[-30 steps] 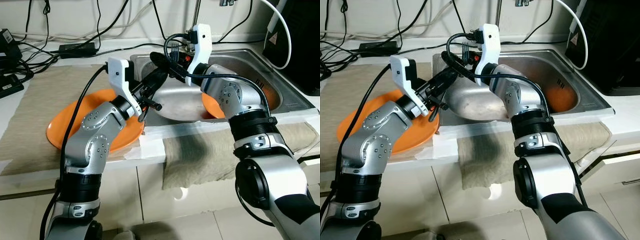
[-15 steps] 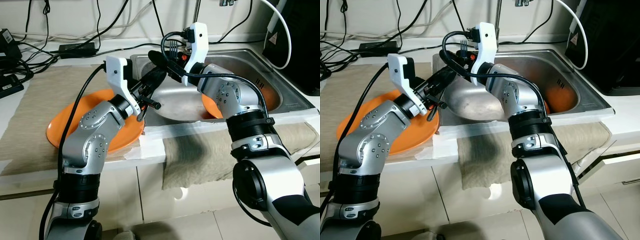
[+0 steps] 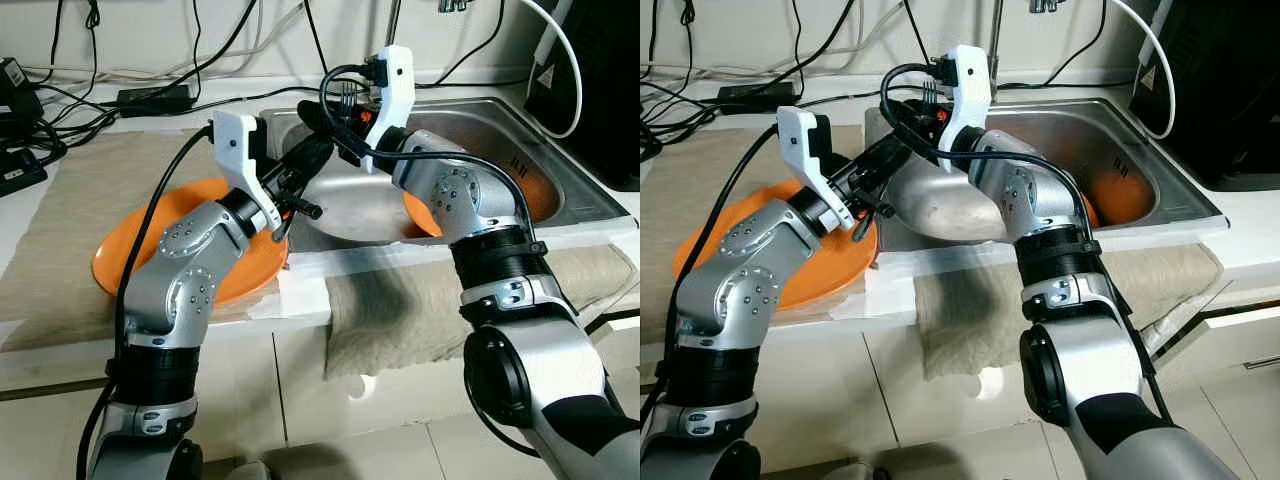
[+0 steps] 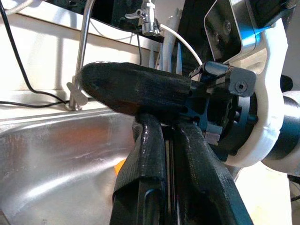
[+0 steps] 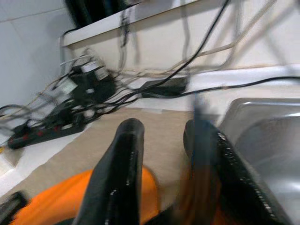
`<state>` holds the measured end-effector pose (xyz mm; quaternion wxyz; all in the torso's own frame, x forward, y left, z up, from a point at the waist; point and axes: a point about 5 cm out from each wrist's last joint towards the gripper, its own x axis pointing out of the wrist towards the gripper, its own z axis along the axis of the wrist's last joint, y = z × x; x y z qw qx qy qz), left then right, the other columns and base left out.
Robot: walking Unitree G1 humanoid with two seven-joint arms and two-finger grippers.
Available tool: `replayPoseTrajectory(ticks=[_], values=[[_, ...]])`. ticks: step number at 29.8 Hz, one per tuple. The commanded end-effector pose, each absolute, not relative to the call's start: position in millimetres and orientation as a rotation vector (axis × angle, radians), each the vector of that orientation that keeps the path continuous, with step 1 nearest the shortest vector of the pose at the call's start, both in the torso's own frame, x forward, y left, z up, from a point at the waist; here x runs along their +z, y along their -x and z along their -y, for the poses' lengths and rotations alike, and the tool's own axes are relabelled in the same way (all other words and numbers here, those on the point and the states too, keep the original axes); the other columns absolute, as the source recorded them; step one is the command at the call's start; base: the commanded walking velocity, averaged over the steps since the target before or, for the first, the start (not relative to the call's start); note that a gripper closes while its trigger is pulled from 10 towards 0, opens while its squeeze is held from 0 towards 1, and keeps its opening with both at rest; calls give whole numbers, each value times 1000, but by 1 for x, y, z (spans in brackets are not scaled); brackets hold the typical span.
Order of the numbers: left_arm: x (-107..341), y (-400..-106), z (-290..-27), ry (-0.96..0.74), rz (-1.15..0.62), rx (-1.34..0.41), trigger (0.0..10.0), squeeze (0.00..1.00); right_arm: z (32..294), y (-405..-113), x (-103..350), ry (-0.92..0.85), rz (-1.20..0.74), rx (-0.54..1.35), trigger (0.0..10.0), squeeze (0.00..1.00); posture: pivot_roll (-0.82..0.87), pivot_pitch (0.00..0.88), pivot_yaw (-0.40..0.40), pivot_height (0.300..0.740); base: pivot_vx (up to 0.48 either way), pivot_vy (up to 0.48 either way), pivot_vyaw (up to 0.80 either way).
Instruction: Kitchen organization
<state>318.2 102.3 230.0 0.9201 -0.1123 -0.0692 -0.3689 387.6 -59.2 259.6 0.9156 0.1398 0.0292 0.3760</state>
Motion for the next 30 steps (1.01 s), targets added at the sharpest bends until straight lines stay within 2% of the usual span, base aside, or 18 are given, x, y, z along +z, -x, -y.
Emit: replayPoseTrajectory(ticks=[1, 10, 11, 12, 13, 16, 17, 30], values=[[257, -308, -83, 189, 268, -911, 0, 0, 77, -393, 246, -282, -99, 663, 0, 0, -1, 0, 15, 740, 0, 0, 0], [249, -308, -81, 118, 230, -915, 0, 0, 78, -394, 250, -287, -74, 652, 0, 0, -2, 0, 15, 740, 0, 0, 0], [246, -310, -81, 104, 212, -899, 3137, 0, 78, -394, 250, -286, -75, 650, 0, 0, -2, 0, 15, 740, 0, 0, 0], [246, -310, -81, 104, 212, -899, 3137, 0, 78, -394, 250, -286, -75, 650, 0, 0, -2, 0, 15, 740, 0, 0, 0], [245, -312, -82, 97, 204, -885, 10000, 0, 78, -394, 249, -284, -76, 650, 0, 0, -2, 0, 15, 740, 0, 0, 0], [244, -315, -85, 89, 199, -851, 10000, 0, 78, -394, 247, -278, -78, 646, 0, 0, -2, 3, 15, 740, 0, 0, 0], [244, -316, -85, 91, 197, -850, 10000, 1000, 78, -394, 246, -277, -80, 643, 0, 0, -1, 3, 16, 740, 0, 0, 0], [245, -321, -96, 65, 195, -808, 10000, 1000, 81, -395, 240, -242, -84, 616, 0, 0, 1, 8, 16, 740, 0, 0, 0]])
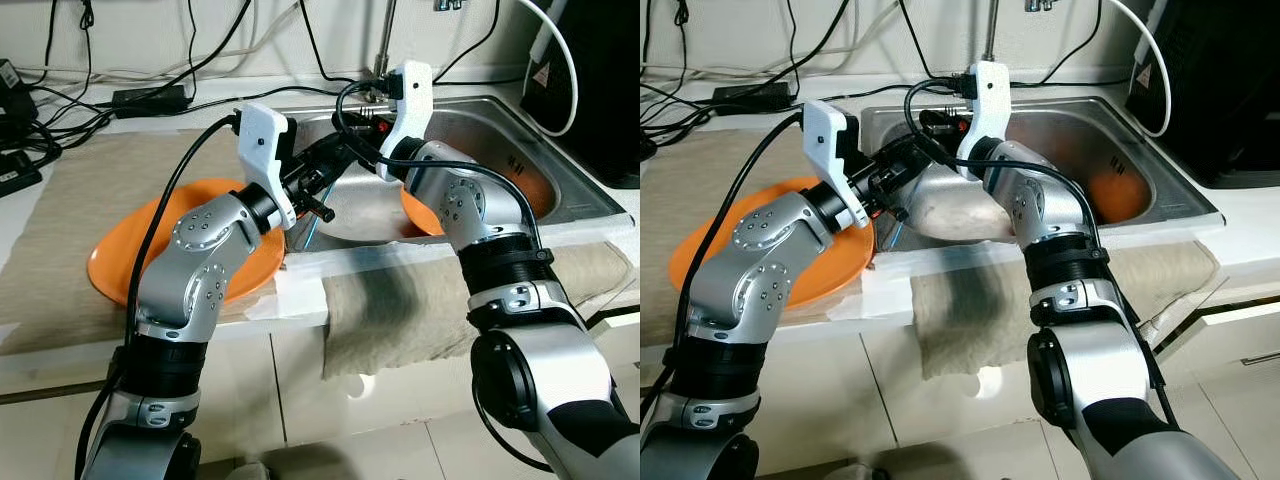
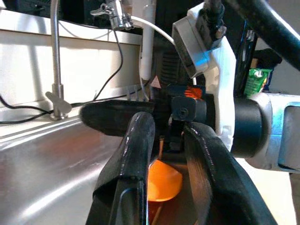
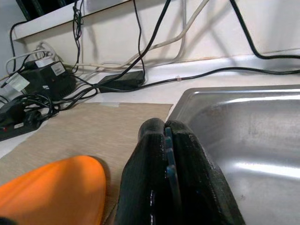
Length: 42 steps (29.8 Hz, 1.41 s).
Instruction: Kitchen organization
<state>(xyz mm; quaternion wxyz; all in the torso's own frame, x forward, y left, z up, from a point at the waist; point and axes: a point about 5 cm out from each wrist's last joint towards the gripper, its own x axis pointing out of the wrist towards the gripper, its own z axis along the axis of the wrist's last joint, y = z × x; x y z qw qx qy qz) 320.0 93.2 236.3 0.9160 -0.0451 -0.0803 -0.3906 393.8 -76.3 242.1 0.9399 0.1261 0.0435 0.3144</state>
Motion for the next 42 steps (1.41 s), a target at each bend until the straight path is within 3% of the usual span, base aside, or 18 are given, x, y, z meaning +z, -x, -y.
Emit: replayPoseTrajectory(ticks=[1, 2, 3, 10, 11, 18, 23, 28, 31, 42], values=[[245, -321, -96, 65, 195, -808, 10000, 1000, 81, -395, 240, -242, -84, 616, 0, 0, 1, 8, 16, 740, 0, 0, 0], [244, -323, -98, 52, 186, -800, 10000, 729, 82, -396, 241, -233, -73, 610, 0, 0, 2, 8, 16, 740, 0, 0, 0], [243, -324, -100, 38, 178, -790, 10000, 0, 84, -397, 243, -220, -56, 600, 0, 0, 2, 8, 17, 740, 0, 0, 0], [238, -327, -104, 25, 163, -769, 10000, 0, 84, -398, 269, -141, 58, 600, 0, 0, 4, 7, 18, 740, 0, 0, 0], [236, -327, -103, 28, 157, -768, 10000, 0, 86, -400, 278, -121, 105, 584, 10000, 0, 4, 2, 17, 740, 0, 0, 0], [234, -328, -103, 33, 153, -760, 10000, 0, 108, -411, 284, -138, 164, 403, 10000, 0, 5, 0, 12, 740, 0, 0, 0], [233, -328, -103, 33, 154, -753, 10000, 0, 131, -417, 264, -180, 110, 216, 10000, 0, 4, 0, 11, 740, 0, 0, 0], [232, -330, -104, 31, 152, -748, 10000, 0, 151, -419, 242, -114, 43, 82, 10000, 0, 4, 0, 16, 740, 0, 0, 0], [232, -330, -104, 31, 152, -748, 10000, 0, 156, -419, 236, -83, 32, 63, 10000, 0, 5, 0, 19, 740, 0, 0, 0], [233, -331, -104, 23, 154, -747, 10000, 0, 156, -413, 191, 343, -133, 178, 10000, 0, 4, 0, 27, 740, 0, 0, 0]])
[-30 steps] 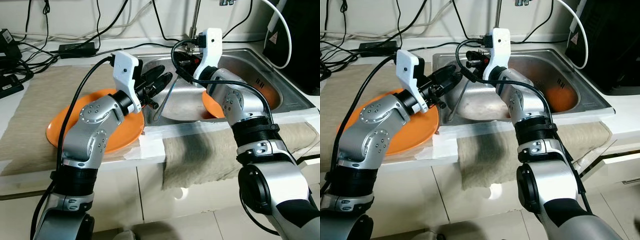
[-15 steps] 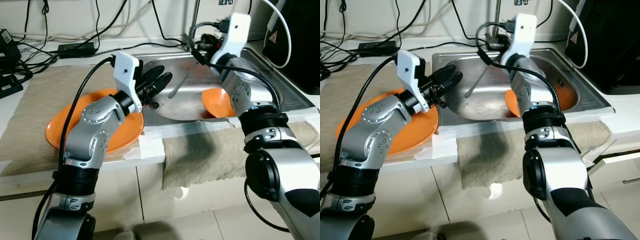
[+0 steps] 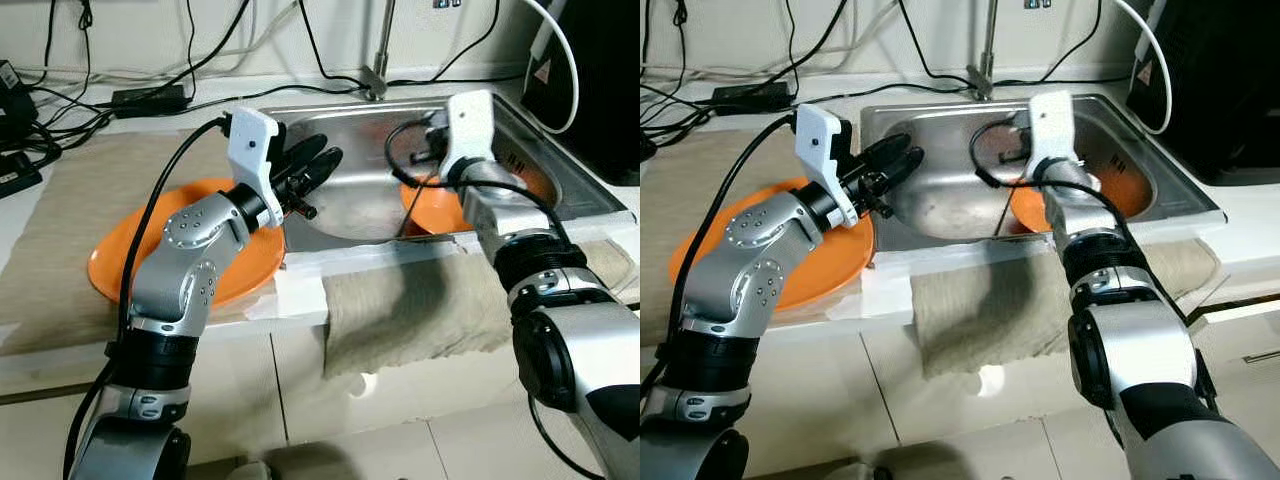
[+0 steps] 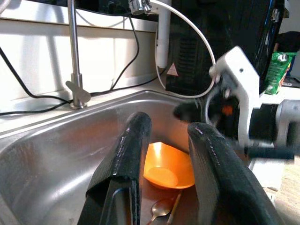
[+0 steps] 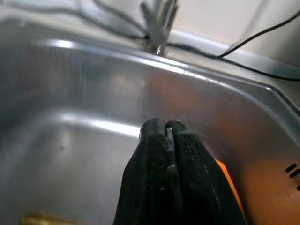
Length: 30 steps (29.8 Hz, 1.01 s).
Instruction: Kitchen organization
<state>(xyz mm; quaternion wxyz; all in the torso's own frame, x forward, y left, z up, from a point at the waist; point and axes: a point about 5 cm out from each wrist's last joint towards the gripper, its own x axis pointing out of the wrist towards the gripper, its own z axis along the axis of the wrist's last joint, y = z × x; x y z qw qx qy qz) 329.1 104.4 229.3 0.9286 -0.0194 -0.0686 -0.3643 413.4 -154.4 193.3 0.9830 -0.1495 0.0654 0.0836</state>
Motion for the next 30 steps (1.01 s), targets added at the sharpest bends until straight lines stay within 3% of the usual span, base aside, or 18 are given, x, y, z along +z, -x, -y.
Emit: replayPoseTrajectory(ticks=[1, 10, 11, 13, 14, 30], values=[[233, -331, -104, 23, 154, -747, 10000, 0, 156, -413, 191, 343, -133, 178, 10000, 0, 4, 0, 27, 740, 0, 0, 0], [233, -331, -104, 23, 157, -742, 10000, 0, 156, -407, 166, 414, -202, 206, 10000, 0, 7, 4, 21, 740, 0, 0, 0], [234, -330, -105, 23, 157, -741, 10000, 0, 157, -406, 164, 405, -209, 197, 10000, 349, 7, 4, 21, 740, 0, 0, 0], [234, -330, -105, 23, 158, -741, 10000, 0, 157, -406, 164, 404, -211, 196, 10000, 349, 7, 4, 21, 740, 0, 0, 0], [234, -330, -105, 22, 157, -740, 10000, 0, 157, -405, 161, 400, -220, 195, 10000, 1000, 10, 8, 23, 740, 0, 0, 0], [233, -330, -105, 18, 152, -745, 10000, 0, 153, -401, 148, 390, -255, 227, 10000, 1000, 8, 16, 28, 740, 0, 0, 0]])
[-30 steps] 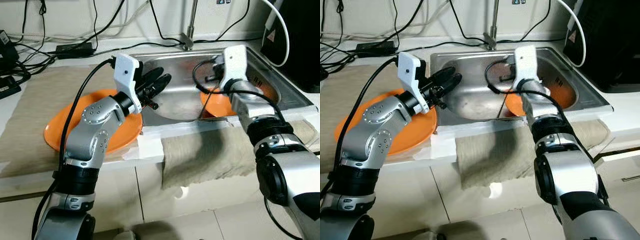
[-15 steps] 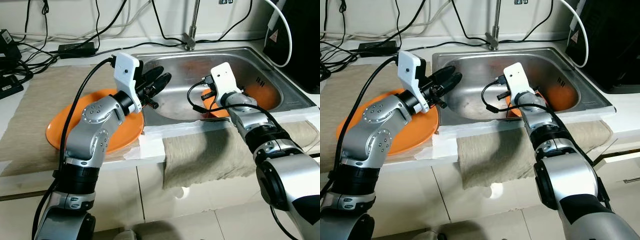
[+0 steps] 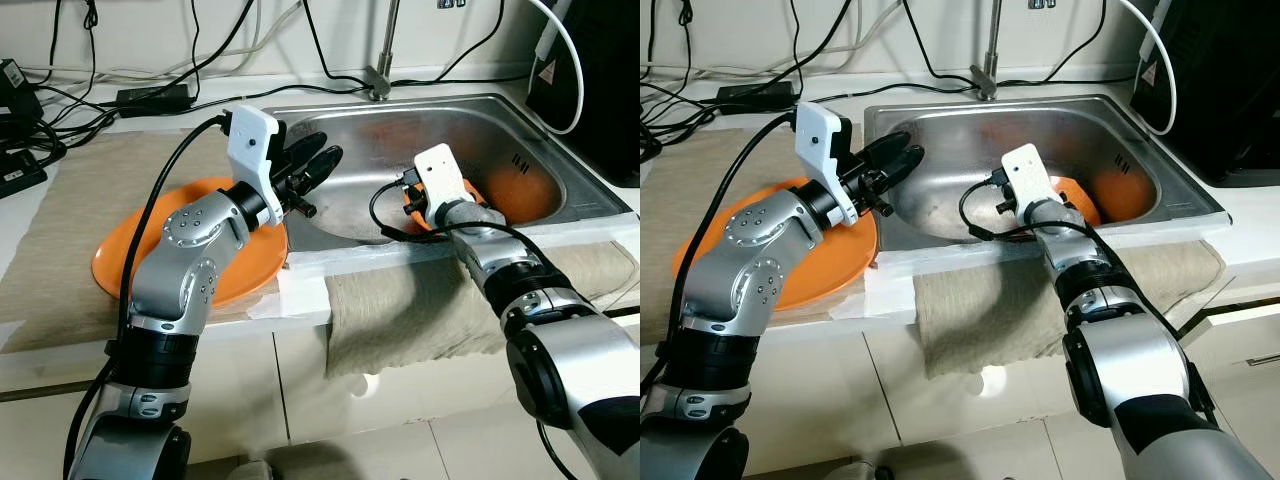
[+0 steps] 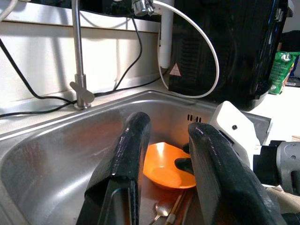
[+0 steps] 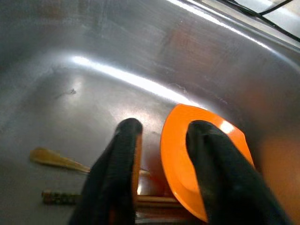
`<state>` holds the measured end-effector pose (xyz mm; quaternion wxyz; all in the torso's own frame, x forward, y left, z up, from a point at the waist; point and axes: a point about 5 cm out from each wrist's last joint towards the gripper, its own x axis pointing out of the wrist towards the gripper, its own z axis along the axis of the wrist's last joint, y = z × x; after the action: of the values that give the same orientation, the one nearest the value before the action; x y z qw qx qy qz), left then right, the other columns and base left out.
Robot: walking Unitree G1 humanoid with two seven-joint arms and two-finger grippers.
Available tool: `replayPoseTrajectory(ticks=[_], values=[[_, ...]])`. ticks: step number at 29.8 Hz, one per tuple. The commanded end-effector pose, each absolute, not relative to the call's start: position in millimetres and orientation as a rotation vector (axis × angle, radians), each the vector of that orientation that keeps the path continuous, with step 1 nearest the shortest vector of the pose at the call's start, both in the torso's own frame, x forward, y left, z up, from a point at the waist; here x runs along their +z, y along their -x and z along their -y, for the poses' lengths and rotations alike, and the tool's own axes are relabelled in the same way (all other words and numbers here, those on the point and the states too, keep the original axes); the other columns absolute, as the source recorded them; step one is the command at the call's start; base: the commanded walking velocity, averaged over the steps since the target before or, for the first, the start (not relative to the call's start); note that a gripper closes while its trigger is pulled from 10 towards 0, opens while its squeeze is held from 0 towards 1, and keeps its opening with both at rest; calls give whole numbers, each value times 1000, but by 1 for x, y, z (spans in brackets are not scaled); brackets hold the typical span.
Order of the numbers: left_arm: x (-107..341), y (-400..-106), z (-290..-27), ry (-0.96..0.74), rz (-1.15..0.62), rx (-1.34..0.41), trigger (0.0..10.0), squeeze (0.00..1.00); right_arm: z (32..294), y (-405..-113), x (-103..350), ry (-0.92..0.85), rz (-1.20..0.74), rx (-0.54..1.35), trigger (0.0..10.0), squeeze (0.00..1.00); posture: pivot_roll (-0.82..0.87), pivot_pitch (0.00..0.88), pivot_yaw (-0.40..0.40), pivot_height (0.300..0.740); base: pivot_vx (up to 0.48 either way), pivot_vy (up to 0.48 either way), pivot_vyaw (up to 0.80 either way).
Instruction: Kitchen organization
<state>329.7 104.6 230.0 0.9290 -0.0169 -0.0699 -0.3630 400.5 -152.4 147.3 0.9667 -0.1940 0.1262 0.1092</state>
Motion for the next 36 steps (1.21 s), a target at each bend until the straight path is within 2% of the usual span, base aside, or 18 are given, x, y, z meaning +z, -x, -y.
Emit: replayPoseTrajectory(ticks=[1, 5, 6, 7, 8, 9, 13, 14, 16, 17, 19, 20, 24, 26, 29, 33, 36], values=[[233, -330, -104, 17, 152, -745, 10000, 0, 152, -402, 151, 384, -245, 228, 10000, 1000, 6, 18, 26, 740, 0, 0, 0], [232, -331, -105, 12, 151, -736, 10000, 0, 145, -406, 164, 367, -194, 239, 10000, 1000, 6, 18, 26, 740, 0, 0, 0], [232, -332, -107, 4, 149, -725, 10000, 0, 142, -408, 170, 350, -173, 248, 10000, 976, 6, 18, 26, 740, 0, 0, 0], [231, -333, -108, -4, 146, -714, 10000, 0, 140, -409, 174, 331, -155, 256, 10000, 863, 7, 11, 21, 740, 0, 0, 0], [230, -333, -108, -9, 144, -707, 10000, 0, 139, -410, 177, 319, -145, 261, 10000, 863, 7, 11, 21, 740, 0, 0, 0], [225, -338, -114, -28, 124, -656, 10000, 0, 132, -412, 190, 257, -82, 280, 10000, 0, 8, 8, 19, 740, 0, 0, 0], [221, -345, -122, -16, 105, -591, 10000, 0, 129, -414, 205, 147, -25, 285, 10000, 0, 10, 0, 16, 740, 0, 0, 0], [218, -351, -130, -23, 99, -531, 10000, 0, 129, -416, 217, 45, 22, 277, 10000, 0, 9, 0, 15, 740, 0, 0, 0], [214, -355, -139, -32, 86, -472, 10000, 0, 129, -415, 225, -35, 69, 272, 10000, 0, 8, 0, 16, 740, 0, 0, 0], [209, -360, -151, -16, 62, -389, 10000, 0, 130, -413, 227, -74, 103, 265, 10000, 0, 7, 0, 18, 740, 0, 0, 0], [207, -363, -160, -8, 49, -330, 10000, 0, 131, -411, 227, -73, 121, 256, 10000, 0, 7, 0, 19, 740, 0, 0, 0], [203, -366, -175, 1, 31, -231, 10000, 0, 132, -408, 225, -62, 144, 241, 10000, 0, 5, 0, 21, 740, 0, 0, 0], [195, -368, -204, -33, -6, -47, 10000, 0, 134, -401, 218, -30, 173, 209, 10000, 0, 6, 0, 24, 740, 0, 0, 0], [192, -367, -212, -32, -20, -8, 10000, 0, 135, -398, 215, -19, 180, 199, 10000, 0, 7, 0, 24, 740, 0, 0, 0], [187, -354, -240, -45, -50, 124, 10000, 0, 129, -384, 203, 18, 213, 180, 10000, 0, 20, 0, 24, 740, 0, 0, 0], [194, -343, -252, -28, -19, 181, 10000, 0, 131, -374, 199, 13, 232, 161, 10000, 0, 39, 0, 18, 740, 0, 0, 0], [212, -321, -253, -10, 69, 222, 10000, 0, 135, -357, 195, 17, 270, 114, 10000, 0, 71, 0, 7, 740, 0, 0, 0]])
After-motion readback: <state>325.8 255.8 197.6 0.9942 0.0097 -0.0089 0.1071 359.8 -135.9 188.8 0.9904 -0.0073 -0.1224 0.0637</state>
